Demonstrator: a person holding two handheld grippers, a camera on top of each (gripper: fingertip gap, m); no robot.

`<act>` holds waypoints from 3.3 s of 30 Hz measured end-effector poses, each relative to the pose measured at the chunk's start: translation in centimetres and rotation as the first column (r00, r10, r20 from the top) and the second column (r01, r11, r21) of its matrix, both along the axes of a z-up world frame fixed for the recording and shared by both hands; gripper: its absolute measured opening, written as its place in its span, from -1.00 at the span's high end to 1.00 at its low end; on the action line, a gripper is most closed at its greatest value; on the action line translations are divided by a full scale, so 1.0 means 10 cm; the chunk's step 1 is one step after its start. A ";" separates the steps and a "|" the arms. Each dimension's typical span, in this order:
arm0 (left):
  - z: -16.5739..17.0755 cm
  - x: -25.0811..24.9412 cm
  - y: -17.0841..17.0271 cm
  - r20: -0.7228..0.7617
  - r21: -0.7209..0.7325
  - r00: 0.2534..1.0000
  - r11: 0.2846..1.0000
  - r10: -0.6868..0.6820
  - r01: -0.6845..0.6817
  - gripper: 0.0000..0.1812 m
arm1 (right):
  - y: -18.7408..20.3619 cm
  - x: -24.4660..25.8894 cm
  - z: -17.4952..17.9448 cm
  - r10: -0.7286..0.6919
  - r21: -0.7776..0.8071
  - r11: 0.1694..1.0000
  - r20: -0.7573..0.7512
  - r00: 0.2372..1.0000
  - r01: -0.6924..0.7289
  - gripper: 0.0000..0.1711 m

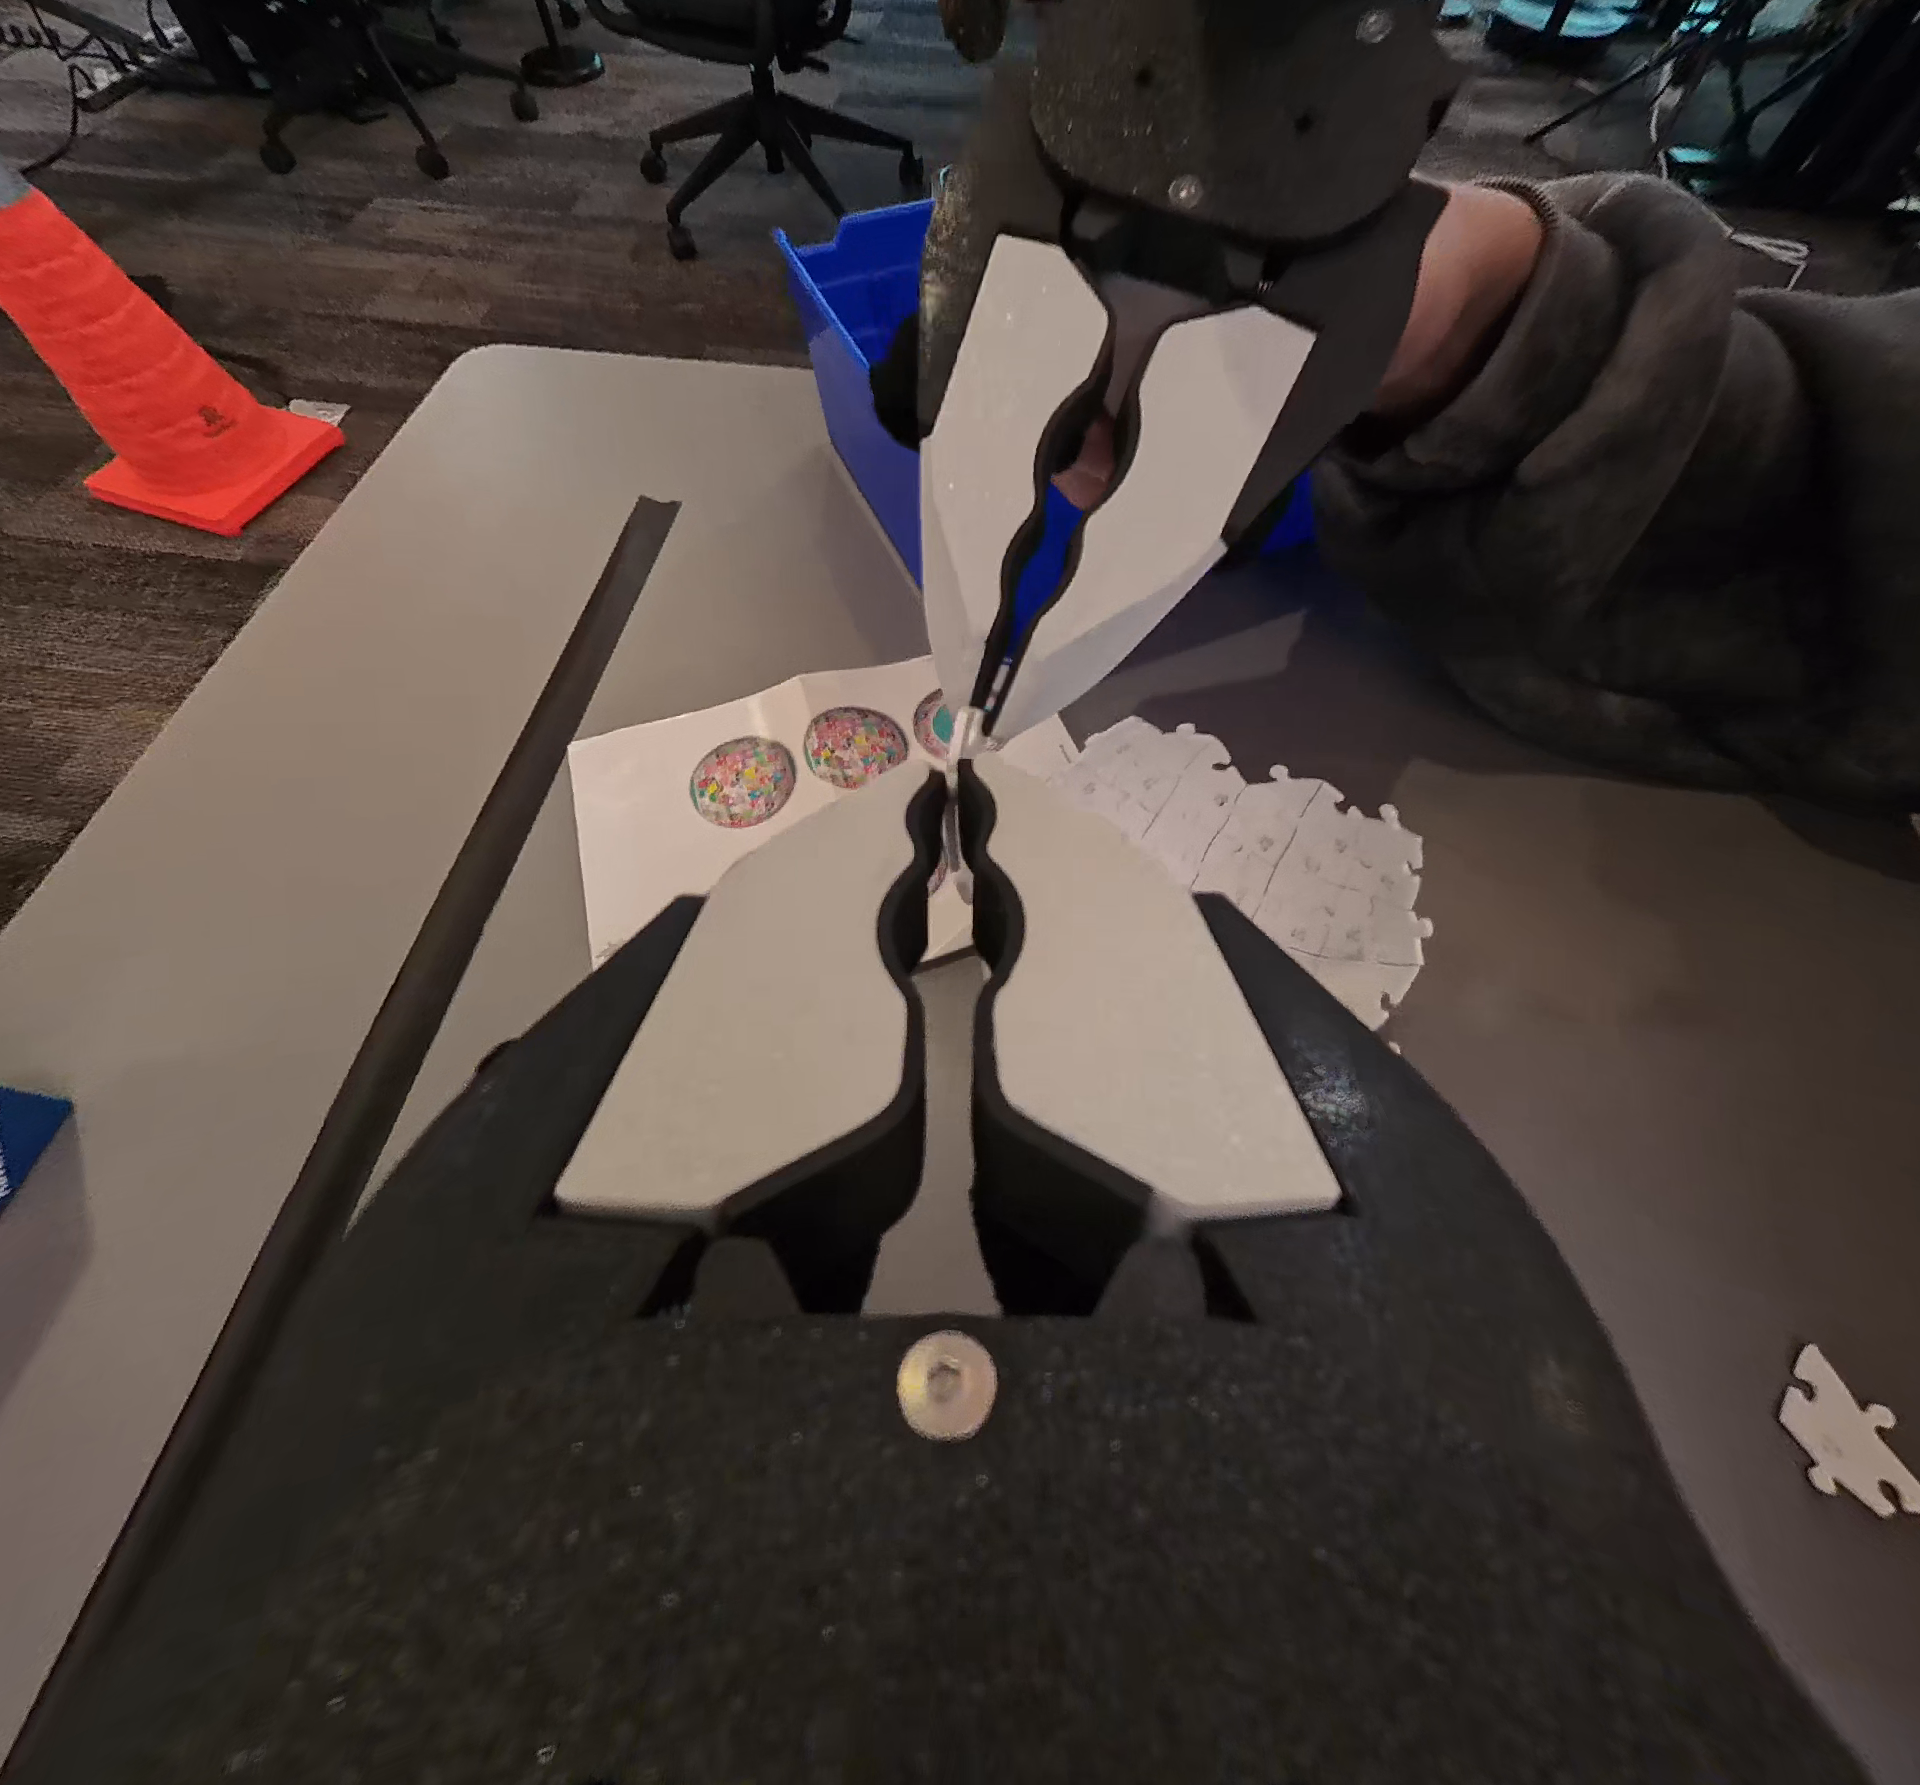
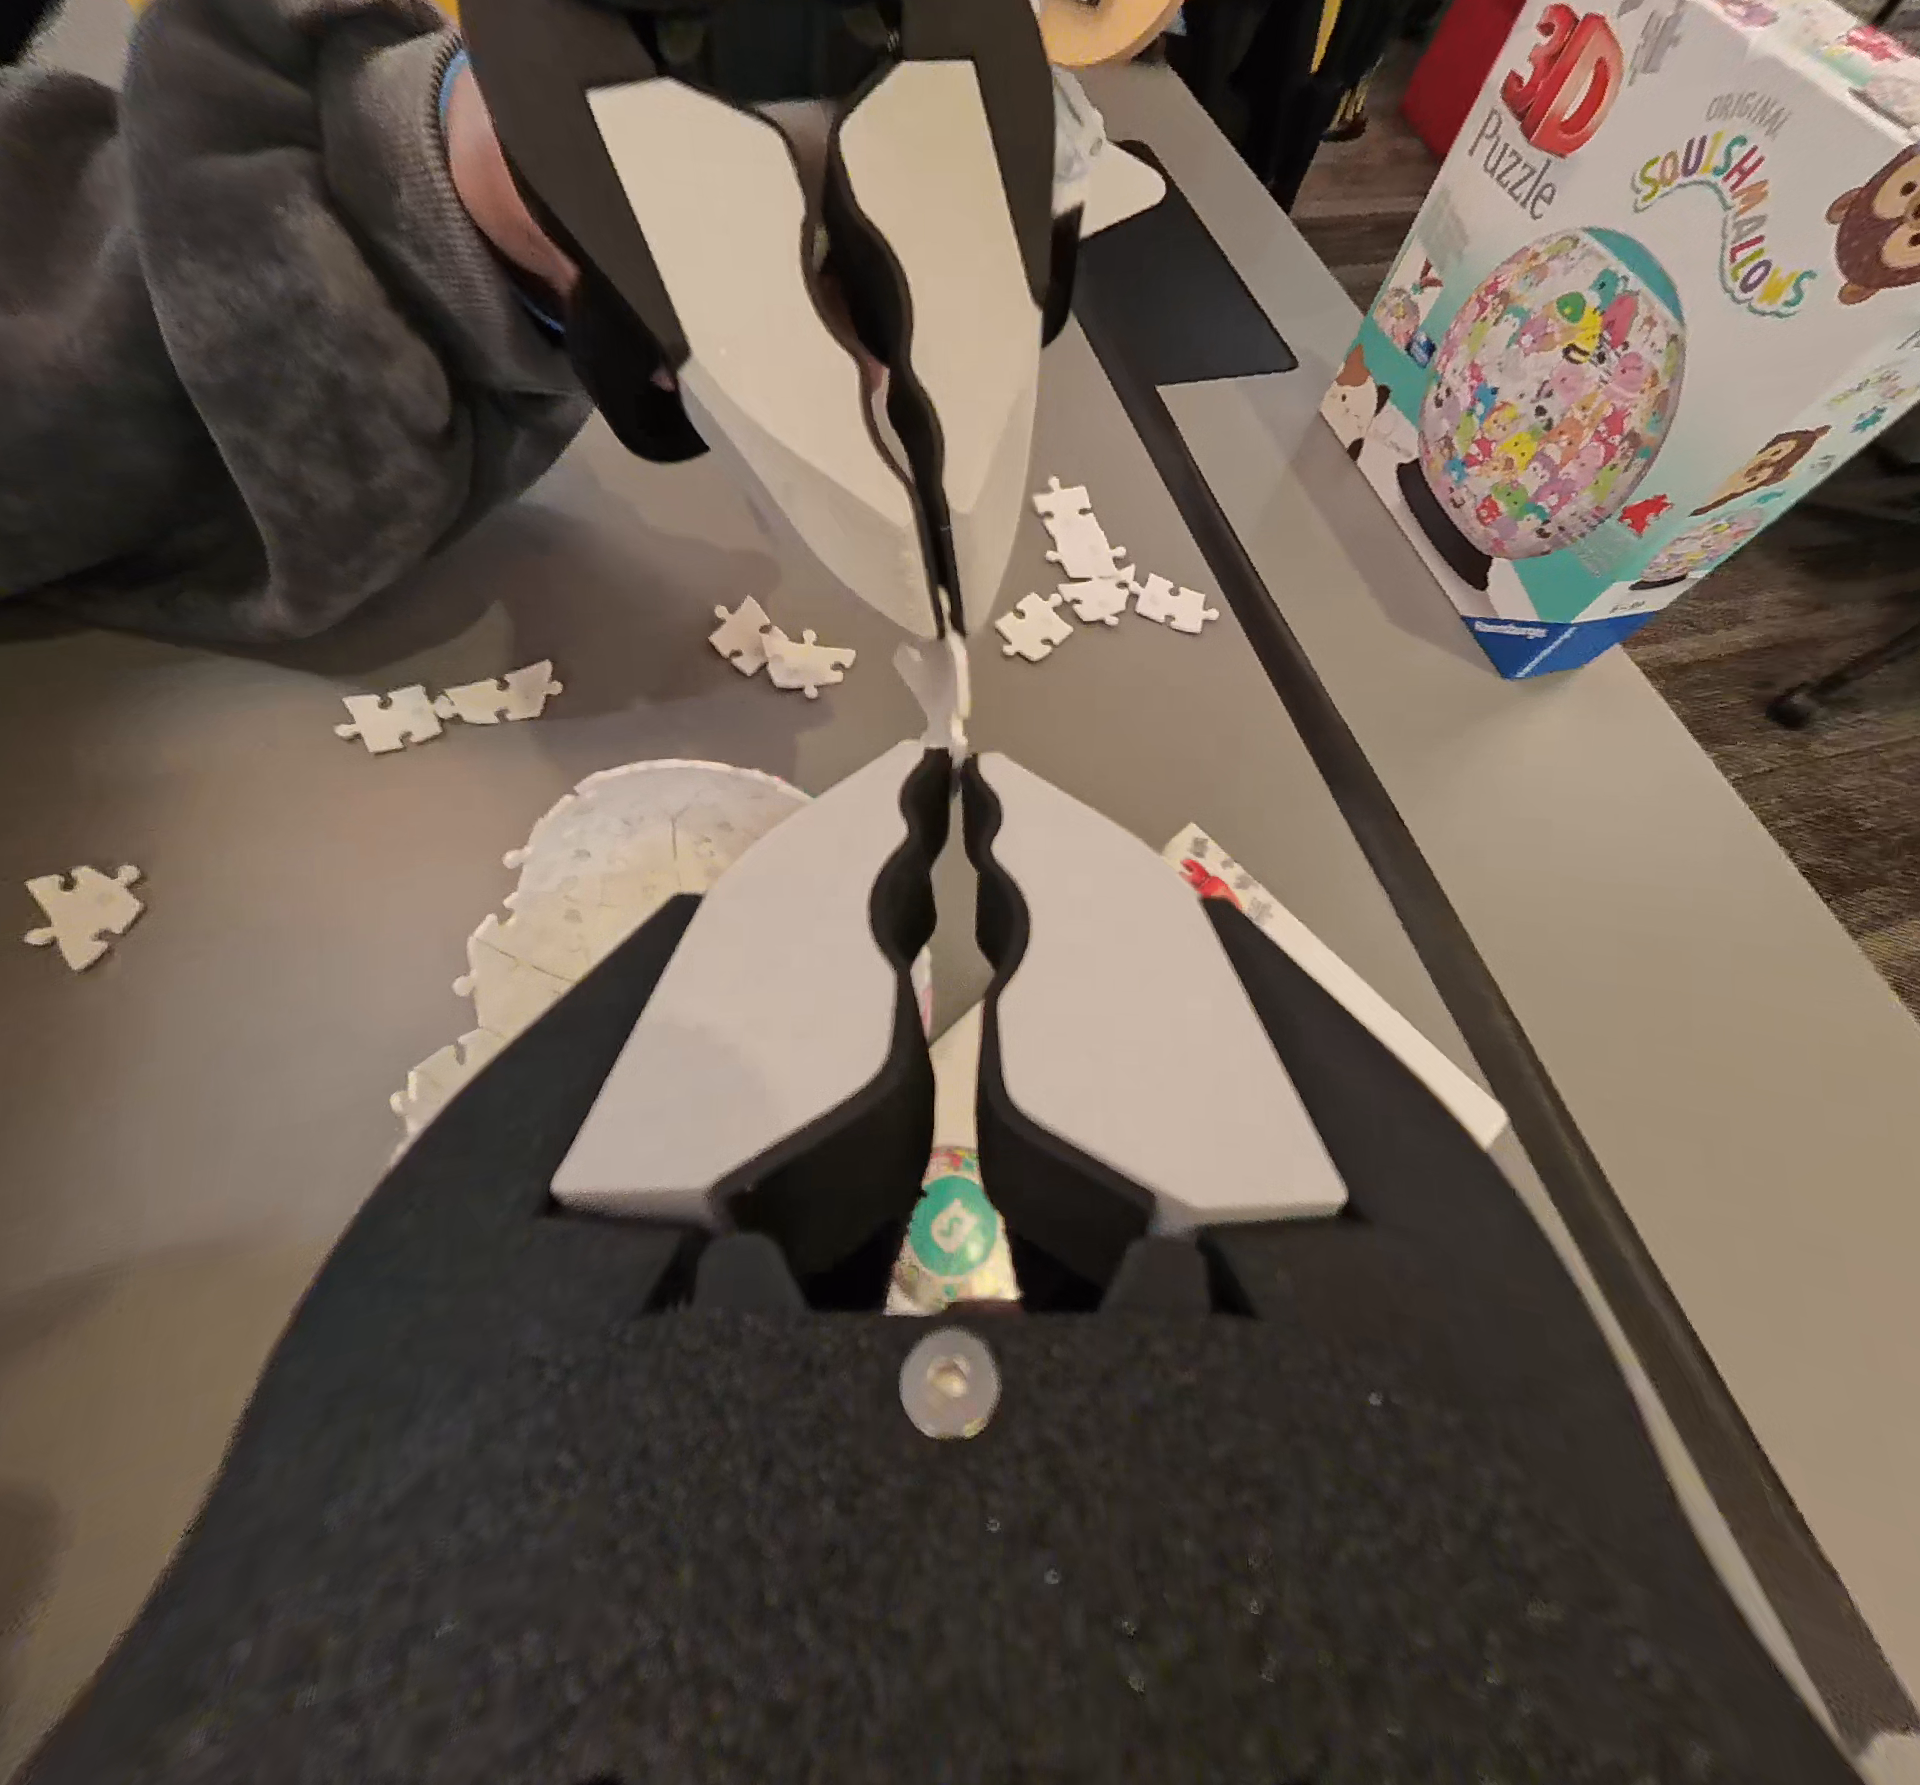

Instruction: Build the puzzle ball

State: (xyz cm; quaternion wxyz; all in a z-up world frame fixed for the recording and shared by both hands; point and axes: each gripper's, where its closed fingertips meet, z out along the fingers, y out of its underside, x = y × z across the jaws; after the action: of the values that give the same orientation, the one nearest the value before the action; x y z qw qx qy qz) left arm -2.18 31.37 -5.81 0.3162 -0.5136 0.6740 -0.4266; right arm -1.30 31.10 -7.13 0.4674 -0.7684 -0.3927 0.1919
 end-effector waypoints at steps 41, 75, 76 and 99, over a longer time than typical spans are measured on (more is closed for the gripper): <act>-0.02 0.06 0.08 0.047 -0.131 0.999 0.991 0.016 -0.010 0.98 | 0.09 0.09 0.12 -0.046 0.053 0.997 -0.068 0.997 0.050 0.98; 0.00 0.08 0.08 0.075 -0.149 0.997 0.989 0.017 -0.006 0.98 | 0.08 0.08 0.23 -0.031 0.095 0.995 -0.109 0.994 0.042 0.89; 0.00 0.08 0.07 0.073 -0.150 0.997 0.989 0.014 -0.003 0.98 | 0.08 0.08 0.22 -0.029 0.094 0.995 -0.105 0.994 0.039 0.92; -0.65 0.06 0.14 -0.175 -0.192 0.984 0.981 -0.026 -0.008 1.00 | -0.30 -0.09 -0.59 0.184 -0.026 0.980 0.493 0.850 -0.197 0.98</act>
State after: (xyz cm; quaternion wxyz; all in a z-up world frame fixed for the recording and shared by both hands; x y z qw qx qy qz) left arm -1.59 32.73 -12.27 0.2023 -0.5745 0.6573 -0.4439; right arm -2.20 28.09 -13.05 0.3403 -0.7430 -0.5756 0.0300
